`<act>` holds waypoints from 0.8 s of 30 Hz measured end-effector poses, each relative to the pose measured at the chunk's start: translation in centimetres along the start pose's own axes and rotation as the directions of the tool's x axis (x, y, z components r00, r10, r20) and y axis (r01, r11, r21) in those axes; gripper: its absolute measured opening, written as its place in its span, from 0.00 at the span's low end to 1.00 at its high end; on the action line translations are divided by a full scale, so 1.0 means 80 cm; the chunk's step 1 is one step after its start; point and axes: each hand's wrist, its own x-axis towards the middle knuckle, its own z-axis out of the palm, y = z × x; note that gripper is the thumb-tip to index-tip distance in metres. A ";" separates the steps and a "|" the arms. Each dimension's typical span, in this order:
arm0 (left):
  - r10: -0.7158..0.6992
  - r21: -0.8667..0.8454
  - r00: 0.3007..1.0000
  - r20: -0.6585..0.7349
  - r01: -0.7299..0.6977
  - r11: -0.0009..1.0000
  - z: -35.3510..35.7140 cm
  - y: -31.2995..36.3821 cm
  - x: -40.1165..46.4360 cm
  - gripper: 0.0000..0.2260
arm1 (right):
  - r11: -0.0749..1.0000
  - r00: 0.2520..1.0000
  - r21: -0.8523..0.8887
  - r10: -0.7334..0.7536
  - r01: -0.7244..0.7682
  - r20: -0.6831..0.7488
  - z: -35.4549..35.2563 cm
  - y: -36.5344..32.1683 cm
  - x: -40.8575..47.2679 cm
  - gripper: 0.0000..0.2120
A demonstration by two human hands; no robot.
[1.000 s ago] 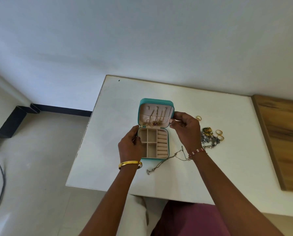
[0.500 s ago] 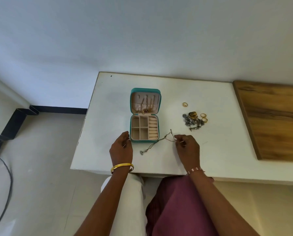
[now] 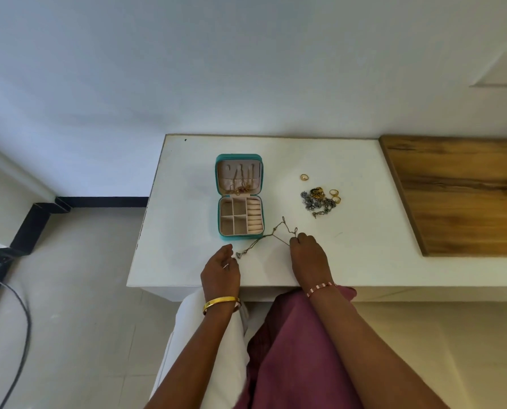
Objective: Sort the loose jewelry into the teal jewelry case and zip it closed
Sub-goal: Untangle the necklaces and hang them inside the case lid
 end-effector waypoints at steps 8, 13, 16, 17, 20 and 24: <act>0.111 0.026 0.992 0.067 -0.113 0.993 -0.002 0.024 -0.031 0.13 | 0.884 0.966 0.391 0.223 -0.256 0.127 0.000 0.012 0.003 0.06; 0.147 0.020 0.981 0.125 -0.151 0.988 -0.006 0.041 -0.049 0.13 | 0.589 0.941 0.734 0.215 -0.339 0.262 -0.057 0.013 -0.004 0.05; 0.210 -0.008 0.966 0.149 -0.211 0.978 -0.012 0.054 -0.061 0.12 | 0.510 0.943 0.794 0.159 -0.332 0.293 -0.104 0.009 -0.010 0.06; 0.234 -0.018 0.959 0.163 -0.234 0.972 -0.014 0.060 -0.067 0.12 | 0.477 0.944 0.815 0.147 -0.330 0.296 -0.122 0.007 -0.013 0.07; 0.318 -0.035 0.926 0.202 -0.318 0.948 -0.021 0.077 -0.085 0.13 | 0.355 0.951 0.883 0.093 -0.308 0.295 -0.169 -0.004 -0.023 0.11; 0.436 -0.057 0.867 0.241 -0.436 0.898 -0.031 0.105 -0.105 0.14 | 0.233 0.963 0.935 0.033 -0.268 0.268 -0.215 -0.018 -0.033 0.13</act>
